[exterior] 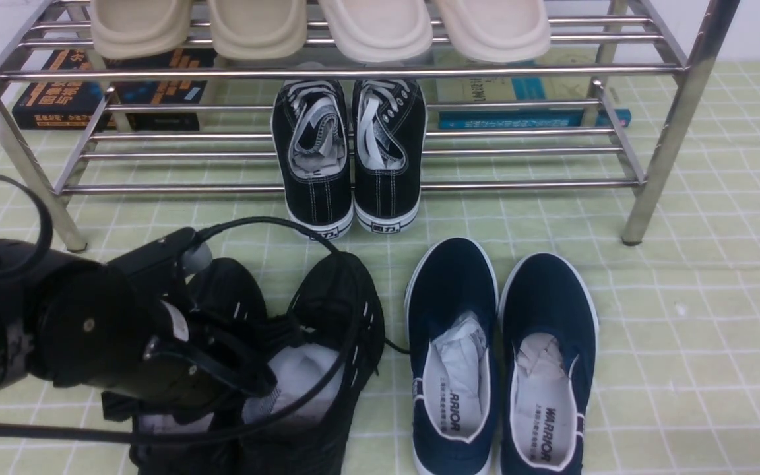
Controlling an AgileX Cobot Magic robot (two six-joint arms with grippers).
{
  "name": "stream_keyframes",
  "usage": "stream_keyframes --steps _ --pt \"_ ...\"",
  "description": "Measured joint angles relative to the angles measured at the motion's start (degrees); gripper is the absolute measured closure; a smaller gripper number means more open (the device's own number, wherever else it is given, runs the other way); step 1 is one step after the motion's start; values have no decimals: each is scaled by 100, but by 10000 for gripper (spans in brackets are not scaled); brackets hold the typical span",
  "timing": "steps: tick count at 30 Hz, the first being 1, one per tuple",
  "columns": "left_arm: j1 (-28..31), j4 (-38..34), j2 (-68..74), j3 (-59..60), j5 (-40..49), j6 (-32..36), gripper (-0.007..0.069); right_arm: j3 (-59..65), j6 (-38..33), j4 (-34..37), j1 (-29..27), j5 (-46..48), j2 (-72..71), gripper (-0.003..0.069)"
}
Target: Take the shoes off the shelf with your hand from the green coffee tablecloth.
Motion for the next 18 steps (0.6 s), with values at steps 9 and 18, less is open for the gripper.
stream_keyframes --steps 9,18 --pt "0 -939 -331 -437 721 1331 157 0 0 0 0 0 0 421" --pt "0 -233 -1334 -1731 2055 1921 269 0 0 0 0 0 0 421"
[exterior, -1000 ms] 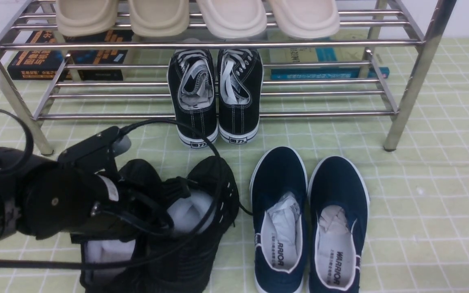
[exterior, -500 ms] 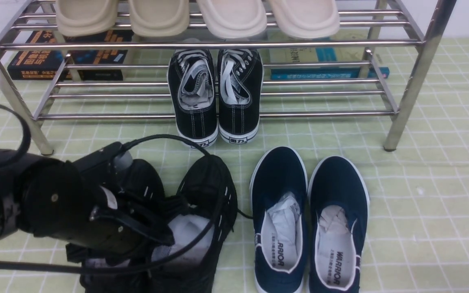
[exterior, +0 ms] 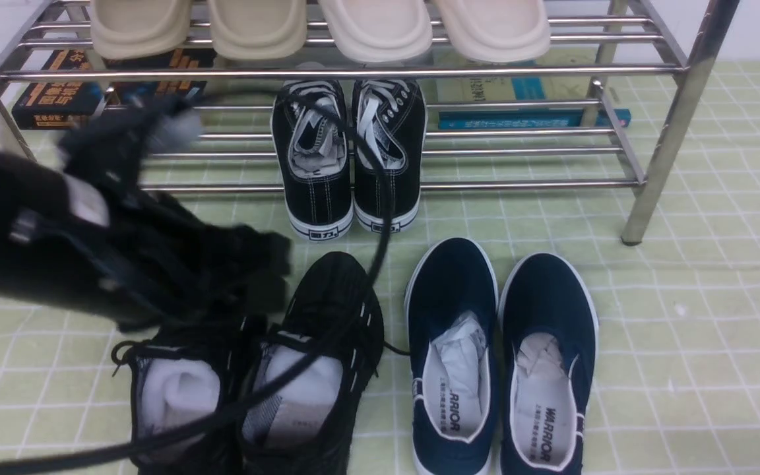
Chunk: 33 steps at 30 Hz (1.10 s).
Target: Take the shoes off the shelf with your hand from the green coffee tablecloth.
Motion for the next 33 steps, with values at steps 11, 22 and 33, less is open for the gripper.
stream_keyframes --steps 11,22,33 --pt "0 1895 -2055 -309 2141 -46 624 0 0 0 0 0 0 421" --pt "0 1249 -4031 2443 -1250 -1632 624 0 0 0 0 0 0 421" --pt "0 1780 -4121 3803 -2102 -1904 615 0 0 0 0 0 0 421"
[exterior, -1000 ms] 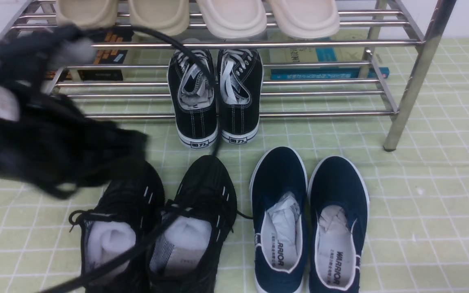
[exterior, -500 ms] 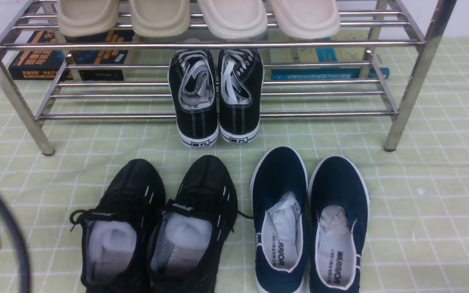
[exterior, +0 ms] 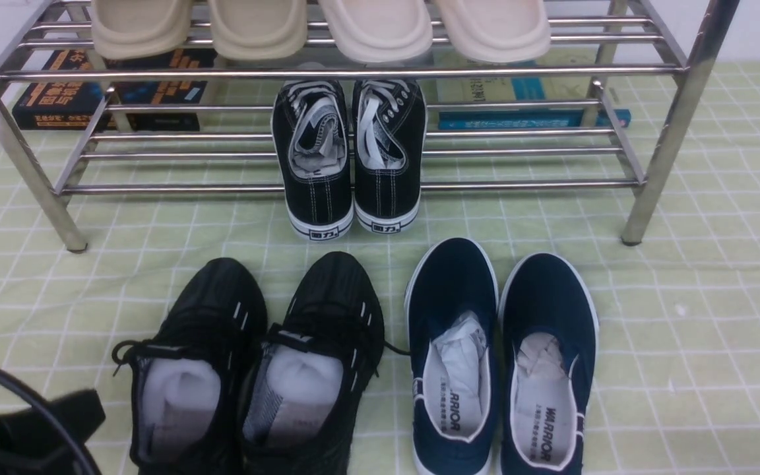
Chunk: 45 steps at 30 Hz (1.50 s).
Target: Take the shoes off the shelf with your hand from the green coffee tablecloth.
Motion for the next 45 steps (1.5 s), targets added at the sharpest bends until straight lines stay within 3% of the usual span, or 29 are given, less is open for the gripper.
stream_keyframes --steps 14,18,25,28,45 --pt "0 266 -419 640 -255 155 605 0 0 0 0 0 0 421" --pt "0 94 -1261 1376 -571 732 598 0 0 0 0 0 0 421" --pt "0 -721 -2215 2160 -614 2522 593 0 0 0 0 0 0 421" --pt "0 -761 -2263 2165 -685 2719 591 0 0 0 0 0 0 421" --pt "167 -739 -2327 2206 -761 2710 573 0 0 0 0 0 0 421"
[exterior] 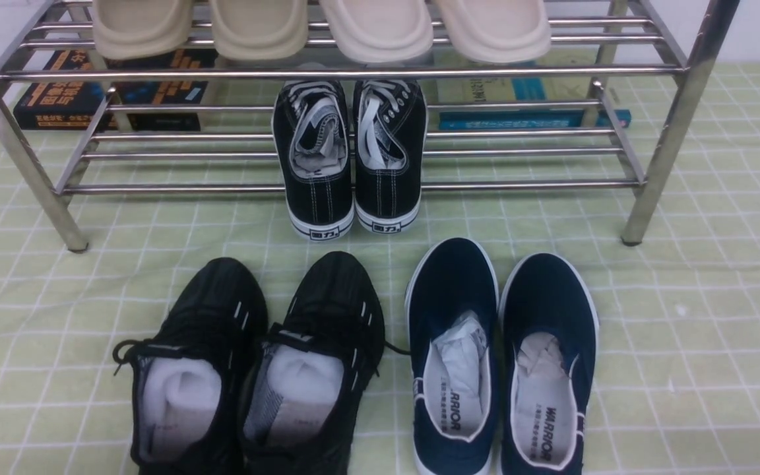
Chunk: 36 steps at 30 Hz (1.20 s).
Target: Take the shoes off the shelf with your hand from the green coffee tablecloth.
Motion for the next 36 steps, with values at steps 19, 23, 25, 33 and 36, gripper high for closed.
stream_keyframes --steps 19,23,25,33,36 --pt "2814 10 0 0 7 105 559 0 0 0 0 0 0 421" --pt "3017 14 0 0 7 105 554 0 0 0 0 0 0 421" --pt "3034 14 0 0 7 105 552 0 0 0 0 0 0 421" --pt "3034 16 0 -5 13 105 543 0 0 0 0 0 0 421" --pt "3034 16 0 -5 13 105 539 0 0 0 0 0 0 421"
